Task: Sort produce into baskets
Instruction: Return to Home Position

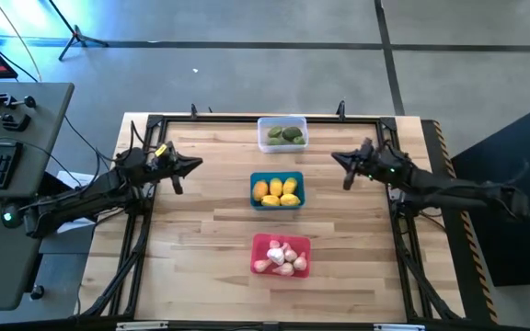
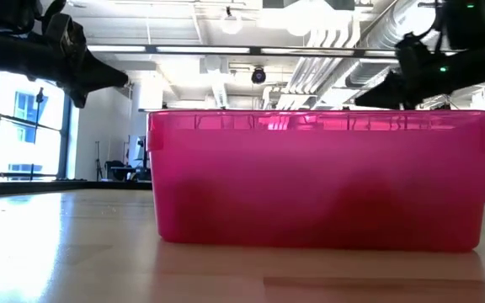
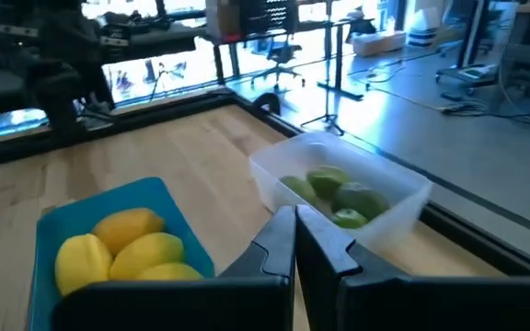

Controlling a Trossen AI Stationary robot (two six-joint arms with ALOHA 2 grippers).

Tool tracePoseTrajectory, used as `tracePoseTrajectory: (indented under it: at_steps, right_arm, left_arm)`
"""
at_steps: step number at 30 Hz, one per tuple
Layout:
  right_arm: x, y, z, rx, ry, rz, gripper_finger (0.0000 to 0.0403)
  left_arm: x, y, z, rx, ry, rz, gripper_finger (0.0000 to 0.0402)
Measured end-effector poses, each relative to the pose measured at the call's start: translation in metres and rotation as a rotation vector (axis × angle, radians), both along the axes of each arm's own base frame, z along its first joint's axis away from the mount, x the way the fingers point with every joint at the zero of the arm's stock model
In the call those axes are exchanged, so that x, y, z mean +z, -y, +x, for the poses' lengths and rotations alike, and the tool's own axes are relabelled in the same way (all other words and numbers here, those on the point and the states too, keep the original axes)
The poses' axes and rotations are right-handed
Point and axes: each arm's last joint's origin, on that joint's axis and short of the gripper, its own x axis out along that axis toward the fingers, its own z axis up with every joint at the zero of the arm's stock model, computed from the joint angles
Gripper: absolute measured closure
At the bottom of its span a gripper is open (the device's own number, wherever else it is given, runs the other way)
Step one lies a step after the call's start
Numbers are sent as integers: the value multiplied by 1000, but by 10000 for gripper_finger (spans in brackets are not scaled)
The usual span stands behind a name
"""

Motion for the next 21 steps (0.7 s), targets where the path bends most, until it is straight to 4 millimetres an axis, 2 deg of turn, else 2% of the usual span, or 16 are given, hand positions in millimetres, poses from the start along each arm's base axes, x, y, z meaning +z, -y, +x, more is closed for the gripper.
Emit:
tracePoseTrajectory:
  at_steps: [10, 14, 18, 21]
  right_arm:
    - [-8, -14, -41, -84, 89, -2, 403]
    - [-10, -19, -54, -124, 95, -17, 403]
    - [-18, -19, -54, -148, 50, 6, 403]
    - [-20, -18, -51, -154, 135, -3, 403]
  left_arm:
    - [-1, 9, -23, 38, 31, 21, 402]
    - [-4, 10, -23, 30, -8, 28, 401]
    - [-7, 9, -23, 35, -24, 24, 401]
    - [-6, 8, -23, 63, -22, 42, 401]
